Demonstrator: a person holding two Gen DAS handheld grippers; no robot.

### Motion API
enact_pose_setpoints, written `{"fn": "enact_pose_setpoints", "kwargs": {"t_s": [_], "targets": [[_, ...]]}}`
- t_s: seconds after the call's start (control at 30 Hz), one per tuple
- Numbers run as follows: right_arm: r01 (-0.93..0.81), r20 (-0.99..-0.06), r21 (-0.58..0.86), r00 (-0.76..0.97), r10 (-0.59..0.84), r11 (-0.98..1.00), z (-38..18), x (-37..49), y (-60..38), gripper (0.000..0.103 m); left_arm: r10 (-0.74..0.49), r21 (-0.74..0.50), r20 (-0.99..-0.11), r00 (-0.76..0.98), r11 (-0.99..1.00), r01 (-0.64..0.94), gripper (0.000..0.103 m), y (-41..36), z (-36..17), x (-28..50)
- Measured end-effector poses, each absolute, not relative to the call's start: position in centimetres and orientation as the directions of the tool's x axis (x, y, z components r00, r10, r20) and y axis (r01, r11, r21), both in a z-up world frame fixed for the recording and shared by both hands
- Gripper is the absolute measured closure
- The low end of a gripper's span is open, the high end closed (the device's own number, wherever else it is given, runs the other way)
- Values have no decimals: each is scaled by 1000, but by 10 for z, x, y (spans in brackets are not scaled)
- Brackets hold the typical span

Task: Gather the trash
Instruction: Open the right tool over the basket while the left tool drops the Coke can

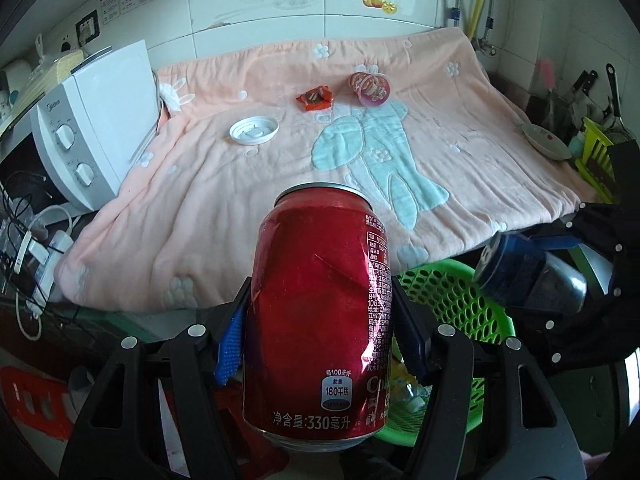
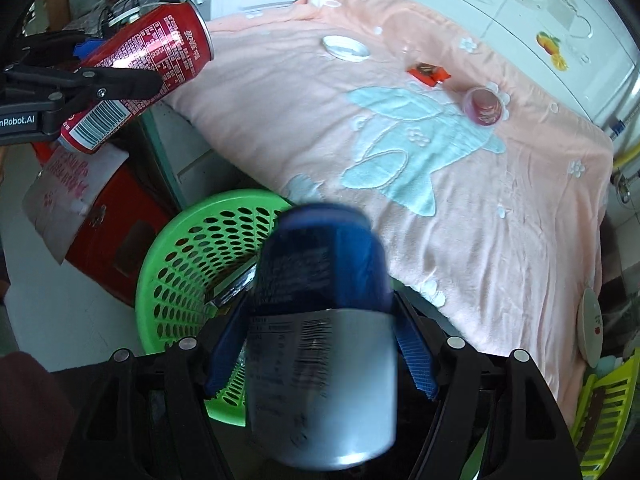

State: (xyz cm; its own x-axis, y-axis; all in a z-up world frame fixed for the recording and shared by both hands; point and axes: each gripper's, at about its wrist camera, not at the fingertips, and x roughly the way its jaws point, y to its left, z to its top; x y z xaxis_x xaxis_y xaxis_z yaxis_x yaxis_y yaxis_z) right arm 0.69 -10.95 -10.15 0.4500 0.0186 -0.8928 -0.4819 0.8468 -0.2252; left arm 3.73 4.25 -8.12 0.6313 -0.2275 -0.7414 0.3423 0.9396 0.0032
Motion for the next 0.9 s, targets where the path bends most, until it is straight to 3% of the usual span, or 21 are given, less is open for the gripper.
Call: {"fn": "enact_pose_setpoints", "kwargs": {"t_s": [0.9], "targets": [[-362, -863, -259, 503, -47, 896, -74, -14, -152, 27, -290, -71, -820, 494, 907, 415, 39, -6, -129, 9]]}}
